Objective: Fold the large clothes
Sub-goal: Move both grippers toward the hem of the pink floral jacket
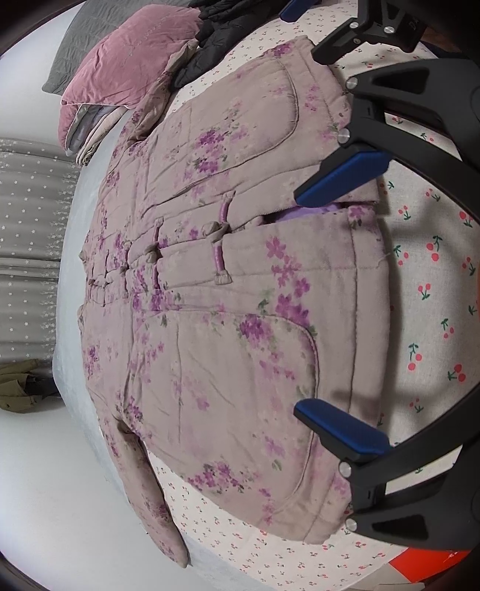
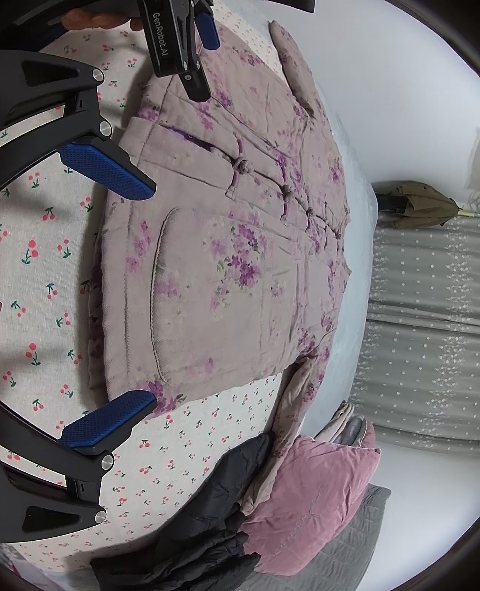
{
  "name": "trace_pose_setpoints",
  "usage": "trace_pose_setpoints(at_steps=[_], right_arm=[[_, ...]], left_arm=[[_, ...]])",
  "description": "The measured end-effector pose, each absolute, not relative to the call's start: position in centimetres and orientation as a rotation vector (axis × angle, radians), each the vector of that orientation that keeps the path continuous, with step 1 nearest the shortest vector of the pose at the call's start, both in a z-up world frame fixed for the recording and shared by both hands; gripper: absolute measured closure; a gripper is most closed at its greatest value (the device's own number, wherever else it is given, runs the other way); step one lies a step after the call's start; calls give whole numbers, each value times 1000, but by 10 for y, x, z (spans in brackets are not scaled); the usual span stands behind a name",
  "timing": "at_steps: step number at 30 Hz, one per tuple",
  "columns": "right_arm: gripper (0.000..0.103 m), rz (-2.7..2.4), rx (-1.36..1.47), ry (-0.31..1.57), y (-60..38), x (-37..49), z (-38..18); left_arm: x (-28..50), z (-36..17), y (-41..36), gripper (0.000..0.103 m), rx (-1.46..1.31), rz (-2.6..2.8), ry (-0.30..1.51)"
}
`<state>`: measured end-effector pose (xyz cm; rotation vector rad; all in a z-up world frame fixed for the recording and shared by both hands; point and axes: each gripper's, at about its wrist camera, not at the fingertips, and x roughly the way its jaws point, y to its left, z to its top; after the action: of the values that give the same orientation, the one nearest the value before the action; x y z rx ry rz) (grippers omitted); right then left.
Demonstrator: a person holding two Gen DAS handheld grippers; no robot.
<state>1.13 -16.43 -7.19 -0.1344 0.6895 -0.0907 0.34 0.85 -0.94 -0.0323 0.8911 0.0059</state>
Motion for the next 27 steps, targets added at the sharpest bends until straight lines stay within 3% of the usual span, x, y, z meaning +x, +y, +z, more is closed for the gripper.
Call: trace_pose_setpoints(at_steps=[15, 27], right_arm=[[0, -133, -167, 749, -163, 17, -80], [0, -162, -166, 761, -173, 24, -83]], left_arm=[[13, -14, 34, 0, -86, 50, 880], [9, -7, 126, 0, -226, 179, 886]])
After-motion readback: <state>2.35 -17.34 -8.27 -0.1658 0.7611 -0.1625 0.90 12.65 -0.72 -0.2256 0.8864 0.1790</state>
